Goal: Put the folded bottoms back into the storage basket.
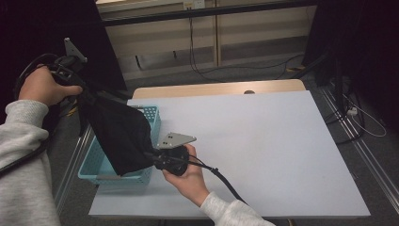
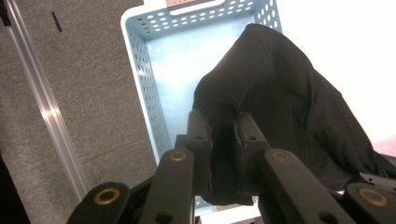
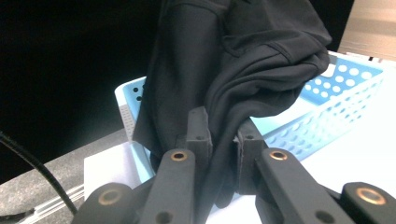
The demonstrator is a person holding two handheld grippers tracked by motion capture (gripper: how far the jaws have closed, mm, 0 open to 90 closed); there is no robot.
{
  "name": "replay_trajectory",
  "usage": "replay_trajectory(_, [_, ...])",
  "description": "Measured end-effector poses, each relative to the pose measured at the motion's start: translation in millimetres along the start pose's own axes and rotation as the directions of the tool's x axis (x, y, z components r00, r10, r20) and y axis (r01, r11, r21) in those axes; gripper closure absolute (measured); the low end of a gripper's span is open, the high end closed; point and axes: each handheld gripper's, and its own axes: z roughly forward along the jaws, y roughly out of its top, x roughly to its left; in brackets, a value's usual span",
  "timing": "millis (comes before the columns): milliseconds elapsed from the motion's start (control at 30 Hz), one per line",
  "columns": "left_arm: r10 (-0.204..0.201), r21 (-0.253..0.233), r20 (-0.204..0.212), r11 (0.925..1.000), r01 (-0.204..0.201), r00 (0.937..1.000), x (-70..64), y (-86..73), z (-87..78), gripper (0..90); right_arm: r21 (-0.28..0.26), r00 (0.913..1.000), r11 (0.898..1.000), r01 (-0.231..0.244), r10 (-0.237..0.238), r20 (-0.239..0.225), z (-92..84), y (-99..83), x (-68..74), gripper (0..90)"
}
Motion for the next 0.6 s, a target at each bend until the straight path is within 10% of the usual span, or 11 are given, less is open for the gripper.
replay_trajectory(600, [-0.016, -0.023, -0.016, 0.9996, 0.016, 0.9997, 17.0, 5.1, 23.3, 79.5, 0.018, 0.9999, 1.000, 0.005, -0.005, -0.012, 27.4, -6.3, 13.1, 80.1])
